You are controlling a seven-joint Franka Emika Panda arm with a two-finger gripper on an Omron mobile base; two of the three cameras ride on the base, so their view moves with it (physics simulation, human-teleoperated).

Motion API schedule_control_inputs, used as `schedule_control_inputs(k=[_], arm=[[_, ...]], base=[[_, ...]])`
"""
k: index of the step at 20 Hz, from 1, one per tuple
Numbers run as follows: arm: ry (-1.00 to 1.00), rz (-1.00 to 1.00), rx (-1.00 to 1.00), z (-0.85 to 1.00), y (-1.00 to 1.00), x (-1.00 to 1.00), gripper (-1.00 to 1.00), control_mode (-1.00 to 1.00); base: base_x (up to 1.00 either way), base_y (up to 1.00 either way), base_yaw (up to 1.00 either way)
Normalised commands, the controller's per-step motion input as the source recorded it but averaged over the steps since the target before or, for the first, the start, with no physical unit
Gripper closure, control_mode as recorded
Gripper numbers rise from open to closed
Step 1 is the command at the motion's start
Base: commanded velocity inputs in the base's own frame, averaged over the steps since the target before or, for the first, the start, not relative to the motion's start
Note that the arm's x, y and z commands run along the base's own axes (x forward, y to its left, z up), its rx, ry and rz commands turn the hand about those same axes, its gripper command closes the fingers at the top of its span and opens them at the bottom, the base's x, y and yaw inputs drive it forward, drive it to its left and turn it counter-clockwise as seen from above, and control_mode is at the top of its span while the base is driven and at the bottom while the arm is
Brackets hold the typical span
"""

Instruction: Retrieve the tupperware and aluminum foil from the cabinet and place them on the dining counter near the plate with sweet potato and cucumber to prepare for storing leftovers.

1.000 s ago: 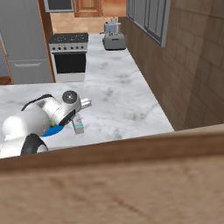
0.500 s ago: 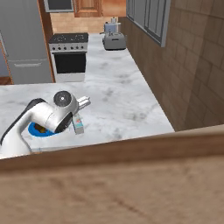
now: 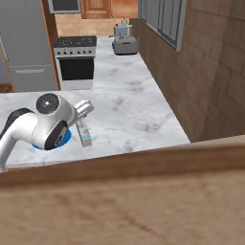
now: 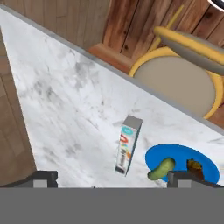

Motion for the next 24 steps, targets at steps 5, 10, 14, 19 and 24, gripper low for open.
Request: schedule_control_inputs(k=[5,10,14,19,24], arm=[[0.21,-0.04,-0.07,0.87,0.00,-0.61,-1.00,-1.00],[0.00,0.02,-0.04,0.04,0.00,-0.73,-1.00,1.00],[0.00,0.00,0.00,0.00,0.00,0.00,-1.00,1.00],[0.00,0.00,0.00,0.00,0.00,0.00,-1.00,1.00],[0.00,0.00,0.00,0.00,0.00,0.00,-1.00,1.00]], base=[[0.00,0.00,0.00],[-0.20,0.02,0.02],[-0.98,0.50,0.15],[-0.21,1.00,0.35],[0.20,1.00,0.33]])
